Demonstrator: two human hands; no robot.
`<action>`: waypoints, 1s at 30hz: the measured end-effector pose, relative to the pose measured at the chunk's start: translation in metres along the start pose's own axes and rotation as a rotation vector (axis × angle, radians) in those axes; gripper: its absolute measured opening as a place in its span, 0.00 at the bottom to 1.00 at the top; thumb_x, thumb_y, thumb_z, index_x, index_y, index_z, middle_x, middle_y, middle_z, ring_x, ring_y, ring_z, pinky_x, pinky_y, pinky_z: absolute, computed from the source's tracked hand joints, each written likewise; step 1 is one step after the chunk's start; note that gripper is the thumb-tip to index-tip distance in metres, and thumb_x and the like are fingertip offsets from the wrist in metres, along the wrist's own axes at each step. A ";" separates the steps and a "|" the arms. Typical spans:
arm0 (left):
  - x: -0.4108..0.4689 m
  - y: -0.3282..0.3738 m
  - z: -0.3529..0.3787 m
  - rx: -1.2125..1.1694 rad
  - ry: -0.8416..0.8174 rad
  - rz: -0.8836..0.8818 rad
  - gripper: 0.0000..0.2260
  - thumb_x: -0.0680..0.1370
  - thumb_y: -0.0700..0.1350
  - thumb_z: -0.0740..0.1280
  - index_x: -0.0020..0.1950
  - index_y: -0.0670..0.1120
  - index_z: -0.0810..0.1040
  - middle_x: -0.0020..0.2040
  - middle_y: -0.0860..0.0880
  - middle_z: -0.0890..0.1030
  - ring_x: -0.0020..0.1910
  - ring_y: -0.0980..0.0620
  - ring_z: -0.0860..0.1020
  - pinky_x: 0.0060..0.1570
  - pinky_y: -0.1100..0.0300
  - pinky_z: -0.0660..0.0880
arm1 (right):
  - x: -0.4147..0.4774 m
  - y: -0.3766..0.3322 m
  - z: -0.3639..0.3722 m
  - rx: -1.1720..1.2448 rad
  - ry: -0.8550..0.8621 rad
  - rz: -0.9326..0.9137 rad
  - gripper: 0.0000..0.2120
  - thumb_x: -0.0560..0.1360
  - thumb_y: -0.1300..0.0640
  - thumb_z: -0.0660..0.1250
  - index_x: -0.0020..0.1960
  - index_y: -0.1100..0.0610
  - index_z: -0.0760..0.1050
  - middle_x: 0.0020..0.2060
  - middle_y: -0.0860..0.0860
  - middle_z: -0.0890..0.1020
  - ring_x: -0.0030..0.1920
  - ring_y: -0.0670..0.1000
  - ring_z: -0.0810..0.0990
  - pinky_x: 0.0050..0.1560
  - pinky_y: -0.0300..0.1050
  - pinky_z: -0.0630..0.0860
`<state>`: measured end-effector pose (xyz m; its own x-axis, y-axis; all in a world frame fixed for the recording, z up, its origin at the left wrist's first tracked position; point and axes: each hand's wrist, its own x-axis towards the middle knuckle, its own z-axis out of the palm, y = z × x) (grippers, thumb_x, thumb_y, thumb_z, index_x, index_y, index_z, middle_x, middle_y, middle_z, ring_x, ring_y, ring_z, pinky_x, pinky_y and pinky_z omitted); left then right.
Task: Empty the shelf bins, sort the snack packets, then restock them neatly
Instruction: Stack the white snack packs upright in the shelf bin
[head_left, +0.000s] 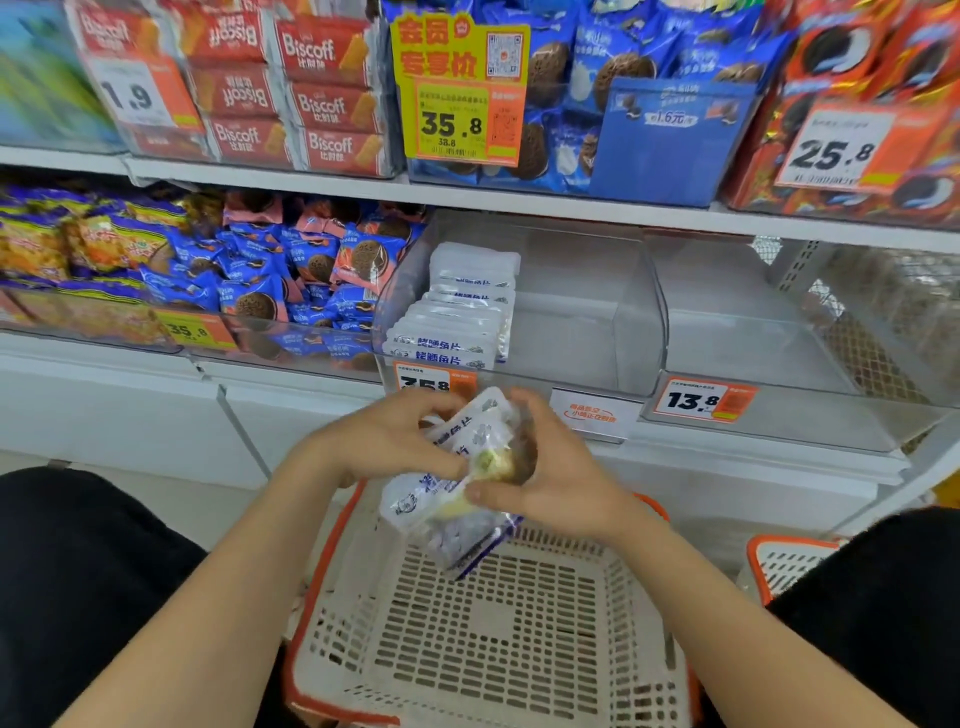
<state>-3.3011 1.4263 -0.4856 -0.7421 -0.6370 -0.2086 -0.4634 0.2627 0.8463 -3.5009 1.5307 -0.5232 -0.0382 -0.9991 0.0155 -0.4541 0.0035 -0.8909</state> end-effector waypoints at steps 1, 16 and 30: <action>0.000 0.014 -0.009 -0.017 0.006 0.042 0.18 0.73 0.38 0.78 0.62 0.49 0.84 0.57 0.48 0.86 0.59 0.47 0.84 0.64 0.45 0.79 | 0.004 -0.012 -0.009 0.052 0.045 0.002 0.41 0.65 0.54 0.85 0.68 0.40 0.64 0.51 0.42 0.84 0.47 0.40 0.84 0.51 0.43 0.82; 0.129 0.030 -0.081 0.290 0.388 -0.066 0.19 0.80 0.33 0.59 0.68 0.43 0.78 0.65 0.43 0.80 0.66 0.42 0.79 0.58 0.57 0.76 | 0.115 -0.023 -0.107 0.471 0.473 0.211 0.31 0.69 0.63 0.80 0.66 0.52 0.67 0.52 0.52 0.86 0.46 0.50 0.88 0.45 0.48 0.85; 0.174 0.018 -0.084 0.914 0.088 -0.083 0.13 0.83 0.55 0.59 0.57 0.47 0.73 0.60 0.42 0.71 0.65 0.40 0.68 0.66 0.45 0.69 | 0.179 0.013 -0.089 0.482 0.624 -0.024 0.32 0.72 0.69 0.78 0.65 0.50 0.64 0.58 0.51 0.83 0.56 0.49 0.86 0.61 0.58 0.82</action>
<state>-3.3975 1.2595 -0.4652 -0.6673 -0.7223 -0.1816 -0.7436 0.6602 0.1061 -3.5932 1.3556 -0.4918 -0.5910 -0.7903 0.1621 -0.0310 -0.1786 -0.9834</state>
